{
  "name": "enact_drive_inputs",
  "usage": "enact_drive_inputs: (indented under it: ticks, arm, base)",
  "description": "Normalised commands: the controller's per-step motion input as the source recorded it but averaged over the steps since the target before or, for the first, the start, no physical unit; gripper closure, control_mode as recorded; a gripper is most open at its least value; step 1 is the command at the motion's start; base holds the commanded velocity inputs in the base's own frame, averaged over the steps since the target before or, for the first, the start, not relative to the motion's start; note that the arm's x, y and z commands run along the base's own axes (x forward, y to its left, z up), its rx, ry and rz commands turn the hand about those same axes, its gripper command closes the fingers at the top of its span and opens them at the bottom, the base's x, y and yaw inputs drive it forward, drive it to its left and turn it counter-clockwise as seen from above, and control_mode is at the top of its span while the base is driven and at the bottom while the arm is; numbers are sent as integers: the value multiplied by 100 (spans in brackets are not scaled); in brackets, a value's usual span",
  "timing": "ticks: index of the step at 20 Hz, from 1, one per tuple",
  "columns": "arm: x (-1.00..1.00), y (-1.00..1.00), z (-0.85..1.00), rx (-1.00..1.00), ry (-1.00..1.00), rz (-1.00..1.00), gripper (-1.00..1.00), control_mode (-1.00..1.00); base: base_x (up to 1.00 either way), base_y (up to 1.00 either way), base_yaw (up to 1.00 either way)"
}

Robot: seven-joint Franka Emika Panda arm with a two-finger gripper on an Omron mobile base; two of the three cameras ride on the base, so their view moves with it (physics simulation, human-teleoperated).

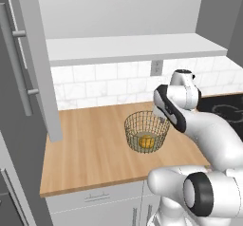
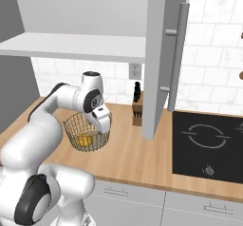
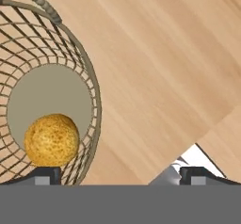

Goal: Open the cabinet, pick up the bread from the cabinet and place it in the basket. Then move the basket to the dining counter.

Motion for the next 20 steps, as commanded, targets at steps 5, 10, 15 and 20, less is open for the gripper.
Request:
enact_drive_inputs:
  ticks: [5, 10, 15, 20]
  arm:
    - [34, 0, -25, 0, 0, -15, -100, -100]
    - [18, 0, -46, 0, 1, -7, -100, -100]
    - [24, -2, -32, 0, -2, -5, -100, -100]
    - [17, 0, -34, 0, -1, -6, -100, -100]
  base:
    - [0, 0, 0]
    - [0, 0, 0]
    - [0, 0, 0]
    - [0, 0, 0]
